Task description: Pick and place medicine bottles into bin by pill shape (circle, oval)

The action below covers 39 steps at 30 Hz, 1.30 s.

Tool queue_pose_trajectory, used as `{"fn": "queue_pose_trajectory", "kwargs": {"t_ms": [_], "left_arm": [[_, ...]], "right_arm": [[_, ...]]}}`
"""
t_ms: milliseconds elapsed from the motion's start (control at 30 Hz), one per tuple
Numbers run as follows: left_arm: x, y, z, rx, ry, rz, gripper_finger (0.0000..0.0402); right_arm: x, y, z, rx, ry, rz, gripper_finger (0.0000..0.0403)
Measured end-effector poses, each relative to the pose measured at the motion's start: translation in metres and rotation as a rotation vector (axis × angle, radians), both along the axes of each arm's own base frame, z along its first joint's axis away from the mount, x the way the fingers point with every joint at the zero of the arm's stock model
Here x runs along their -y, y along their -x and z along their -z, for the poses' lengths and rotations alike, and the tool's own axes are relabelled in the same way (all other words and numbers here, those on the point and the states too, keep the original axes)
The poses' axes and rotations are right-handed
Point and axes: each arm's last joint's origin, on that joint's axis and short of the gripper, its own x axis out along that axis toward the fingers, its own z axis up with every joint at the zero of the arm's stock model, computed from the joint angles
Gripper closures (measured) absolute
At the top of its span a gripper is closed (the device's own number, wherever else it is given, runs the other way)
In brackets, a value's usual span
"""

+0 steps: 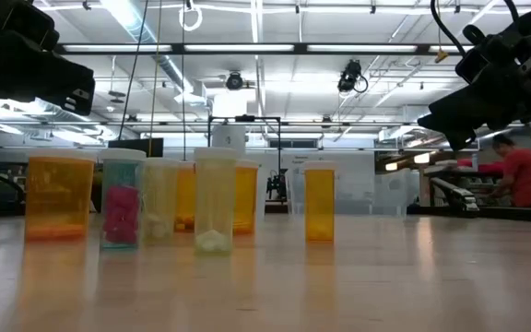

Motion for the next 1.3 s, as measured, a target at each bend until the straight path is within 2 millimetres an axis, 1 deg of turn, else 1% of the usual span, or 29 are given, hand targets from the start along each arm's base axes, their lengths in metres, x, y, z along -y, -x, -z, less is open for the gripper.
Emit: {"fn": "queue_pose_trajectory", "kwargs": {"t_ms": [367, 700, 1033, 1300], "left_arm": [[0.0, 0.0, 0.0001, 0.0, 0.0, 0.0, 0.0363], [0.0, 0.0, 0.0001, -0.001, 0.0, 0.0, 0.0373], [0.0, 0.0, 0.0, 0.0, 0.0, 0.0, 0.0361], [0.0, 0.0, 0.0001, 0.0, 0.0, 0.0, 0.037]], "right_arm": [[0.0, 0.0, 0.0001, 0.0, 0.0, 0.0, 0.0235], [0.0, 0.0, 0.0, 0.0, 0.0, 0.0, 0.0235], [0.0, 0.0, 0.0001, -0.001, 0.0, 0.0, 0.0235], [0.0, 0.0, 0.0002, -0.001, 0.0, 0.0, 0.0235]]}}
